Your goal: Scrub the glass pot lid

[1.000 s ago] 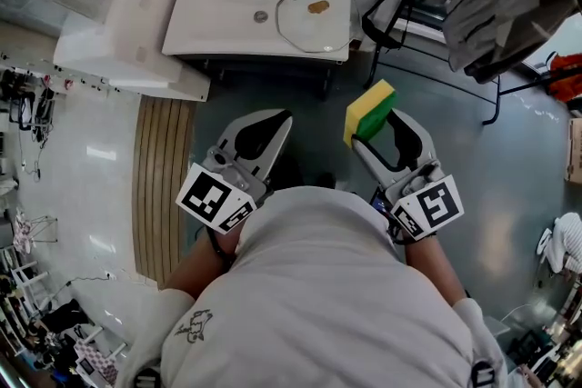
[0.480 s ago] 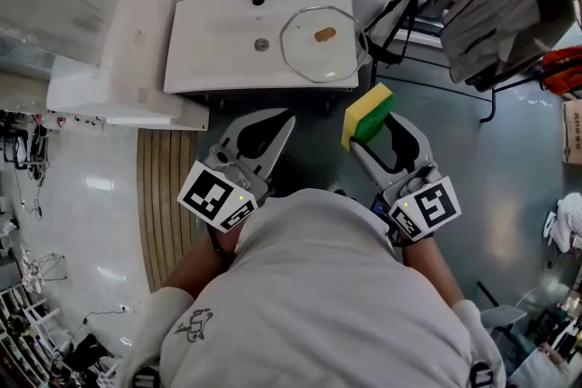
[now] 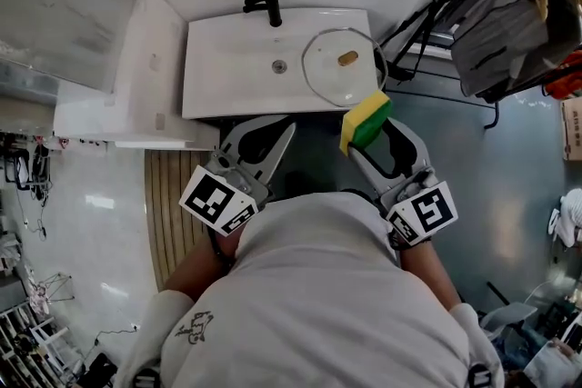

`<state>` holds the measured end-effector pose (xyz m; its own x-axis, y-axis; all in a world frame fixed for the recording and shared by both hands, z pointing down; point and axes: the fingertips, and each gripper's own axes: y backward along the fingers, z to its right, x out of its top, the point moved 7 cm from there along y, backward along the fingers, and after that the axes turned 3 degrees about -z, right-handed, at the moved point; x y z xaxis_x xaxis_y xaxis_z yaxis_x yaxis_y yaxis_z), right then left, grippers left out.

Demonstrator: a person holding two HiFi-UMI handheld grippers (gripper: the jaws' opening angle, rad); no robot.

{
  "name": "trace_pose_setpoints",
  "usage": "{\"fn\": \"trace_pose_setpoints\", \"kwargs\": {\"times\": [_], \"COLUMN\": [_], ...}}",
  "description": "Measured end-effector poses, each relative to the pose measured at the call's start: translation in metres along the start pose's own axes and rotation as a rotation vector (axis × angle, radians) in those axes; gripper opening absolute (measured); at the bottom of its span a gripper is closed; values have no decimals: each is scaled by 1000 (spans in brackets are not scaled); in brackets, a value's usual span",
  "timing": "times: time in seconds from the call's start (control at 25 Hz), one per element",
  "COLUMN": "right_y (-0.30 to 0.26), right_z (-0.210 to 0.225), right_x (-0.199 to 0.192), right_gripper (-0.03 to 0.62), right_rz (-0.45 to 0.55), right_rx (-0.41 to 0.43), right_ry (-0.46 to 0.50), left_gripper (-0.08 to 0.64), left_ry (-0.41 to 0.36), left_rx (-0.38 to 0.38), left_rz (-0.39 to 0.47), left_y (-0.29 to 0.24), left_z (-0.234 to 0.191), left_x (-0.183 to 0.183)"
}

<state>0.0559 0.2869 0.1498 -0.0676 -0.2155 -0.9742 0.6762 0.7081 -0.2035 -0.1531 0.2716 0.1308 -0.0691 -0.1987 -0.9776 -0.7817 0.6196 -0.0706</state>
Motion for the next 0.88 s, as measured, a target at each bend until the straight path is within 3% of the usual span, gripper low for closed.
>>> {"fn": "trace_pose_setpoints", "kwargs": {"times": [0.4, 0.88], "right_y": [-30, -70], "right_z": [20, 123], "right_x": [-5, 3], "right_gripper": [290, 290], "right_rz": [-39, -45], "right_rx": [2, 48], "right_ry": [-17, -25], "left_gripper": [-2, -2], "left_ry": [35, 49], "left_rx": [10, 69], "left_rz": [-16, -29], "left_y": [-14, -98], "left_z": [-34, -76], "left_x": [-6, -1]}}
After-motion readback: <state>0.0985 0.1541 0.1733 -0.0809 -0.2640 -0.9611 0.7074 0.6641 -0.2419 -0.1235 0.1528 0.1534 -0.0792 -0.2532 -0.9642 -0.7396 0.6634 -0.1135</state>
